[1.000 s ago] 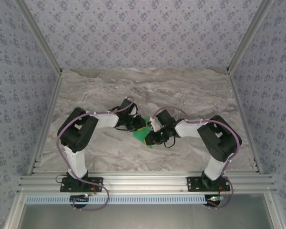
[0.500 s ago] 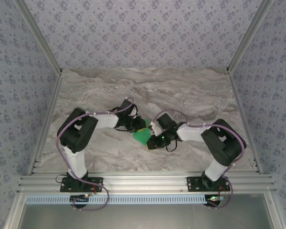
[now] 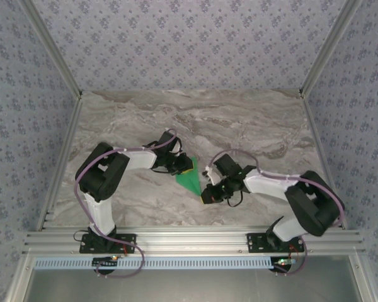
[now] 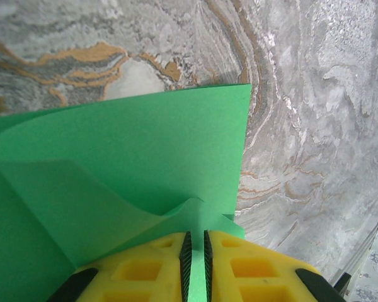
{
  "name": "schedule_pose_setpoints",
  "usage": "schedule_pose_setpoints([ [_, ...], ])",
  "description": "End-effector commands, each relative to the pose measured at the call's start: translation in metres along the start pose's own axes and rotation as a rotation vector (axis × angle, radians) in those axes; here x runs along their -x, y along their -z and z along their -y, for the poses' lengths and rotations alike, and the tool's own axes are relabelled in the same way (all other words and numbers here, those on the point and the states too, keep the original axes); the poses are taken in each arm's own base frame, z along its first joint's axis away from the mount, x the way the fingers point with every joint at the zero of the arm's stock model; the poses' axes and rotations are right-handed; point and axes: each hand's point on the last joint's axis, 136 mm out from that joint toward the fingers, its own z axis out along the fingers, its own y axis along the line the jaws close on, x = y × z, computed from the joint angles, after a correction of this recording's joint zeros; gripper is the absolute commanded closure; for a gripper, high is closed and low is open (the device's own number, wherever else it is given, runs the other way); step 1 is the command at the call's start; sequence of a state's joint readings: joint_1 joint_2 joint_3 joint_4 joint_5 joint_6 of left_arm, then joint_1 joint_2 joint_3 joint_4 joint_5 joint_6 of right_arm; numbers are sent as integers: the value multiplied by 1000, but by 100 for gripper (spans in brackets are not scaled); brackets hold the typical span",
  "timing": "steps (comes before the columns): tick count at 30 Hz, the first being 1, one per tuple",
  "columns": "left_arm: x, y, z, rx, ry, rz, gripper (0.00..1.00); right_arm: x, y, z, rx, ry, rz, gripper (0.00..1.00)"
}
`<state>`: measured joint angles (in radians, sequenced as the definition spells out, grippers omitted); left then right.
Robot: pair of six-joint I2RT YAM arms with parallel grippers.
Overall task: Fold a paper plane with a square sheet of paper (fold left side to right side)
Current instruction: Fourth fold the wing at the center of the table.
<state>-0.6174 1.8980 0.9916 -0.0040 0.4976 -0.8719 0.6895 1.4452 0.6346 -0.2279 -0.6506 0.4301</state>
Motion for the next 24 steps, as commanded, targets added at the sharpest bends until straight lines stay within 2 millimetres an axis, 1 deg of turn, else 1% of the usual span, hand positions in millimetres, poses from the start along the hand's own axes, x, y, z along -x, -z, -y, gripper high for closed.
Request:
schedule_pose_setpoints([
  [1,-16,-1,-54,179,66,-27,83,25,14,-10,53,-37,106,97],
  [4,-17,-1,-53,176,63,-28,83,46,9,-6,67,-65,146,98],
  [6,-17,-2,-52,175,63,-28,83,55,2,-2,50,-75,144,98],
  [10,-17,-2,-52,172,62,-30,83,67,-14,12,21,-109,129,98],
  [12,-17,-2,-51,171,58,-29,83,68,-20,21,-16,-127,117,98],
  [15,-16,-1,-49,165,57,-27,83,62,-23,40,-86,-165,107,98],
  [18,-13,0,-40,131,38,-18,82,47,-26,56,-133,-209,70,98],
  [21,-7,6,-24,78,3,5,80,32,-31,67,-169,-232,20,98],
  [24,2,18,-1,19,-49,49,78,14,-33,83,-241,-253,-39,98],
])
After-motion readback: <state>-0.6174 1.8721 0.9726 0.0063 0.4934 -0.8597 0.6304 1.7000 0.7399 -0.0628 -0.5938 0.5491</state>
